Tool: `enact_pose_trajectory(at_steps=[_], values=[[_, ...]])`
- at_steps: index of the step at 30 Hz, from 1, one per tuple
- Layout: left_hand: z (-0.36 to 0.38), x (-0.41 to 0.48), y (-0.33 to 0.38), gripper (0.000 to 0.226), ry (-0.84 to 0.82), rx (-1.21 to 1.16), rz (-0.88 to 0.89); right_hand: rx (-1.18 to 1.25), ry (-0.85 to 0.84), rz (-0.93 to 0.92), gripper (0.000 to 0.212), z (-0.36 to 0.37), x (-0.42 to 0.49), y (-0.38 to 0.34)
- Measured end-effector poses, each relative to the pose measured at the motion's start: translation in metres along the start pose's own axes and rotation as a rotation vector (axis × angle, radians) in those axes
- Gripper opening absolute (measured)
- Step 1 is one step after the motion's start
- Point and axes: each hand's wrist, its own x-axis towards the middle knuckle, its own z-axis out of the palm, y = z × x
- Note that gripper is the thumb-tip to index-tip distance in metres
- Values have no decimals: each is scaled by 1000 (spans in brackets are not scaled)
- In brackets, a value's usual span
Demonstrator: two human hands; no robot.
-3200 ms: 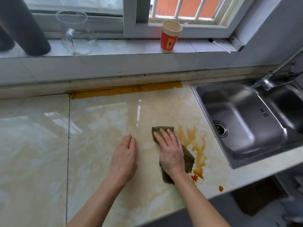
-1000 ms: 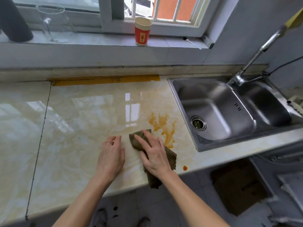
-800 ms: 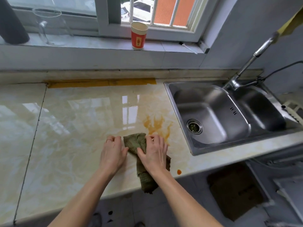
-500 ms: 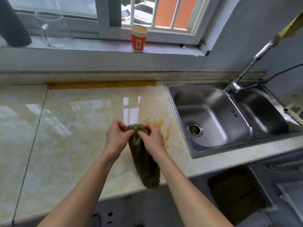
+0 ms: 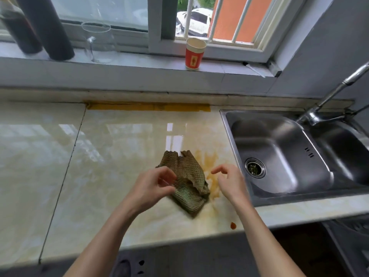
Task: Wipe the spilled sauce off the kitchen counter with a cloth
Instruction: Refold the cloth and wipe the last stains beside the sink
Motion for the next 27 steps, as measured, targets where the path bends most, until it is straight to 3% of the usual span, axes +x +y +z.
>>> enact_pose_trajectory(at_steps=[4, 7, 9, 13, 15, 20, 27], values=[[-8, 6, -32, 18, 346, 179, -146, -75, 76, -316, 40, 34, 0, -16], [-6, 8, -46, 24, 386, 276, -138, -330, -30, -521, 56, 72, -7, -25], [-2, 7, -54, 27, 380, 316, -120, -482, -108, -622, 56, 97, -19, -22], [2, 6, -62, 29, 408, 390, -122, -522, -108, -761, 50, 114, -35, -7], [2, 5, -63, 30, 400, 426, -120, -532, -66, -775, 48, 109, -22, 0], [-1, -1, -69, 32, 404, 484, -125, -513, 73, -467, 49, 110, 4, -12], [11, 4, -77, 40, 400, 544, -151, -457, -15, -689, 49, 128, -63, -12]])
